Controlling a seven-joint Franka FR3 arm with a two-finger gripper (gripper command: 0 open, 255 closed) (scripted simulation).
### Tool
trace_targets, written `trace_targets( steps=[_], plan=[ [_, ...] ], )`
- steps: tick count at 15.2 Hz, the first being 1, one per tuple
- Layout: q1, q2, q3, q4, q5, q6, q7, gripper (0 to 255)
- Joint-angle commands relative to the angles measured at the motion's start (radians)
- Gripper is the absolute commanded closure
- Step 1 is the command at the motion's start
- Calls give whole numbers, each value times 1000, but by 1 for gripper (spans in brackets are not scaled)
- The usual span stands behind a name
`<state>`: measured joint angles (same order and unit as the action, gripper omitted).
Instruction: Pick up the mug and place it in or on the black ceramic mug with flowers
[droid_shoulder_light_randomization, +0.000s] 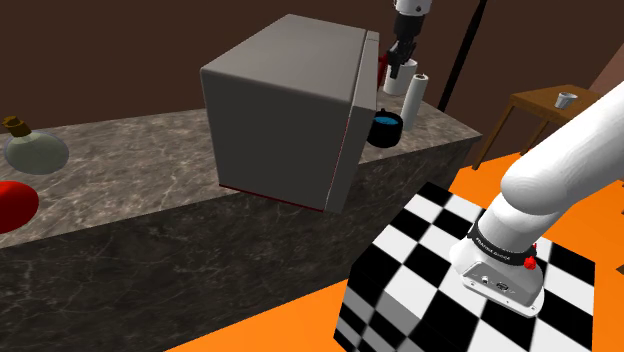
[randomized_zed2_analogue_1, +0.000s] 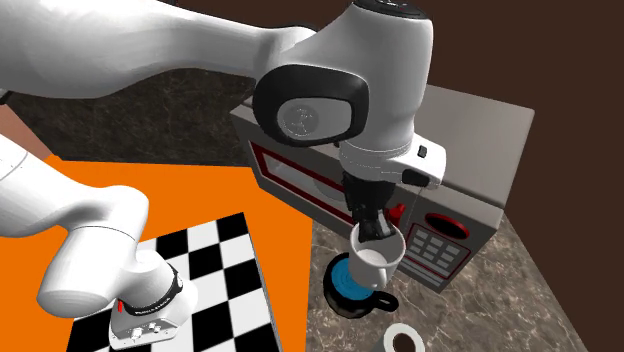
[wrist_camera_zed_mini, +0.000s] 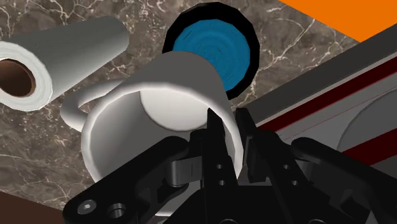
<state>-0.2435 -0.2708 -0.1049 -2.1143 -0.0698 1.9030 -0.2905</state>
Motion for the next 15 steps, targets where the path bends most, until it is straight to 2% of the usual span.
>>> trace_targets(
  steps=[1, 15],
  plan=[
    [0, 3, -1, -23, 0, 26, 0, 255],
    [-2, 42, -6, -166, -3, 208, 5, 255]
  ],
)
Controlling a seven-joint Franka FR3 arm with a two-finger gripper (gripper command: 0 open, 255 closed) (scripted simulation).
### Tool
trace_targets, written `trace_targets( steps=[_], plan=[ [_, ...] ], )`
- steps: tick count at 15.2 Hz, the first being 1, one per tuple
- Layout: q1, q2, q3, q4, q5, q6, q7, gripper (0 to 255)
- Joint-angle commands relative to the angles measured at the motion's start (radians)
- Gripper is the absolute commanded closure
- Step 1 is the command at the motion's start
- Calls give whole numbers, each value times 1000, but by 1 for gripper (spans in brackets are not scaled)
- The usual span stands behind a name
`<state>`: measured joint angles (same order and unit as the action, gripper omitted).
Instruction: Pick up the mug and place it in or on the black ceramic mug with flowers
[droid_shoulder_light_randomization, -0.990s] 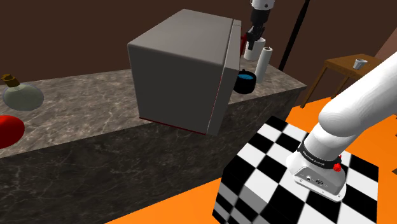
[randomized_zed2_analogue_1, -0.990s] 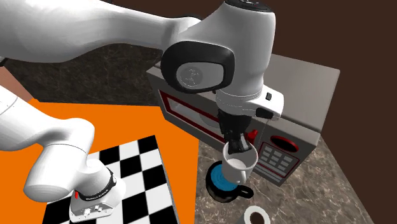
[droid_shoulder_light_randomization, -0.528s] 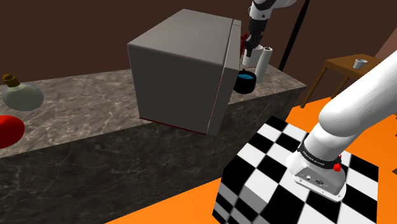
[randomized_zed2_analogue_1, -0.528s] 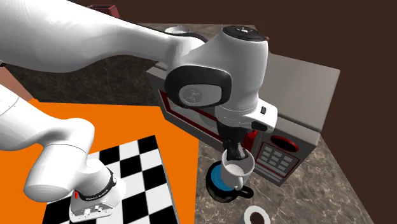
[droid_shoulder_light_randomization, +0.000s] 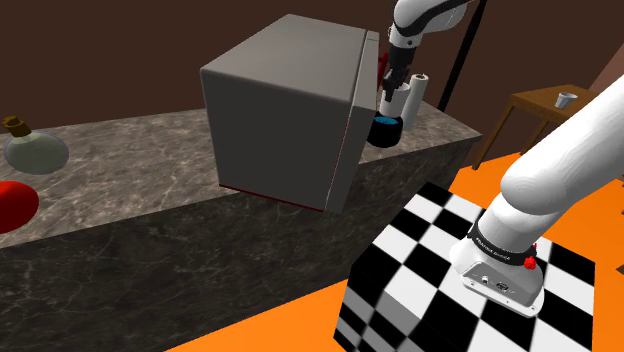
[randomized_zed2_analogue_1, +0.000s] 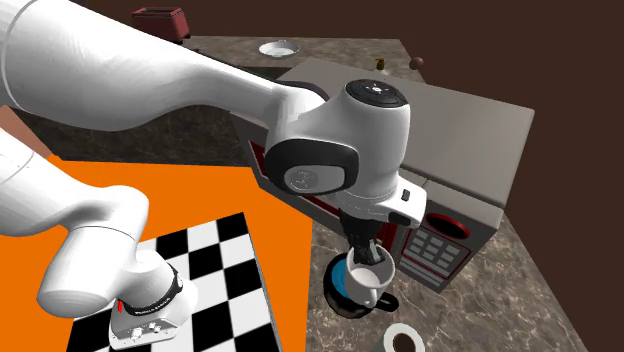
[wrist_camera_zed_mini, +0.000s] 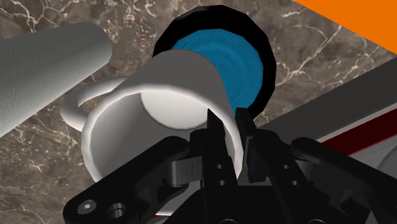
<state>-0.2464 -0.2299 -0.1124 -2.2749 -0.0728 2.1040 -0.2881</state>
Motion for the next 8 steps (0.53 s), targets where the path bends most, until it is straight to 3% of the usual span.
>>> trace_targets(
  steps=[1, 6, 7, 8],
  plan=[
    [1, 2, 1, -5, 0, 7, 3, 255],
    [1, 2, 1, -5, 0, 7, 3, 255],
    [1, 2, 1, -5, 0, 7, 2, 0],
    [1, 2, 1, -5, 0, 7, 2, 0]
  ],
)
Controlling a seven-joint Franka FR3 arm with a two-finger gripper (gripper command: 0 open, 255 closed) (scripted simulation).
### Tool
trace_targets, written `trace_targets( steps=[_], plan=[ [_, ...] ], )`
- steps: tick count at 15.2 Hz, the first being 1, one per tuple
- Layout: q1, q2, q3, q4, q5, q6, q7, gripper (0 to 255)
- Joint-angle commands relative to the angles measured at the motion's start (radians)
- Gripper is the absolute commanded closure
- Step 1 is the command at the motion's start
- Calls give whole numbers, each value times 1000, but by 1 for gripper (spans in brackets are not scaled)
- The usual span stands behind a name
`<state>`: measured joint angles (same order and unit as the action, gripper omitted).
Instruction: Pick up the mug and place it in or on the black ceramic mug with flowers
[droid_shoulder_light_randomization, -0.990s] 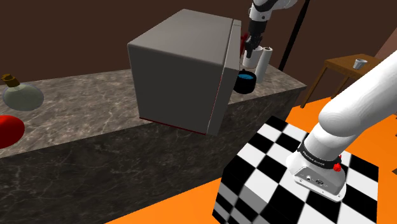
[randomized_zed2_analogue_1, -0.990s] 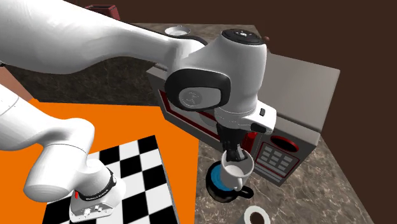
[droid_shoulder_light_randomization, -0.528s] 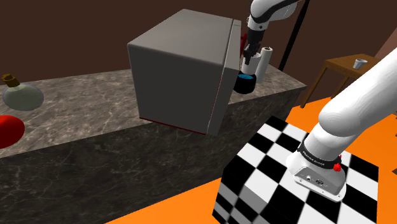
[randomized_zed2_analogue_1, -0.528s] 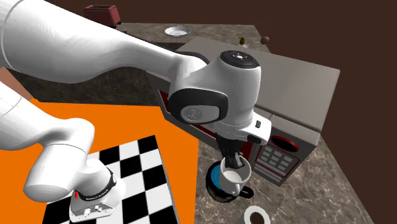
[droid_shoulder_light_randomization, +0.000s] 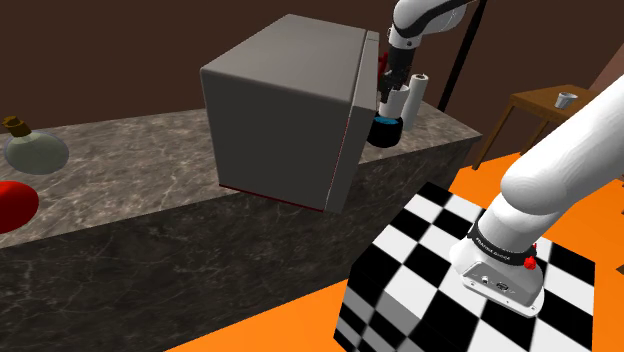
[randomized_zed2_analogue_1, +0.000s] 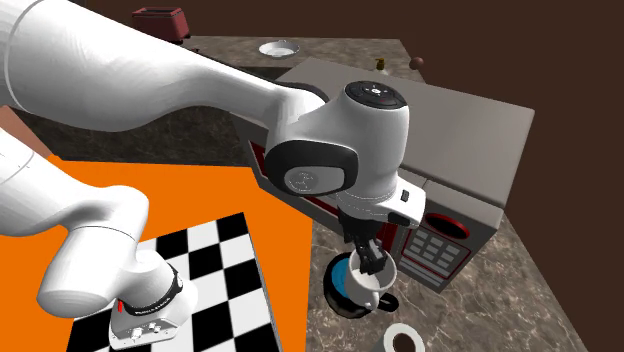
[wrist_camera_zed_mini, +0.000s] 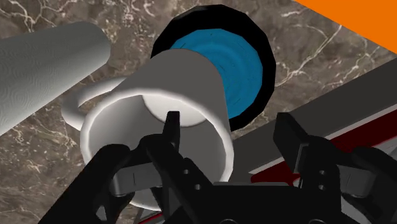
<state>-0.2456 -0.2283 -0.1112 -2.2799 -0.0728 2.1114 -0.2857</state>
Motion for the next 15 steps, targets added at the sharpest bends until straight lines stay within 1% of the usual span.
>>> trace_targets(
  steps=[1, 4, 8, 15],
  plan=[
    [0, 0, 0, 0, 0, 0, 0, 0],
    [0, 0, 0, 0, 0, 0, 0, 0],
    [3, -41, 6, 89, 1, -130, 1, 0],
    [3, -41, 6, 89, 1, -130, 1, 0]
  ],
)
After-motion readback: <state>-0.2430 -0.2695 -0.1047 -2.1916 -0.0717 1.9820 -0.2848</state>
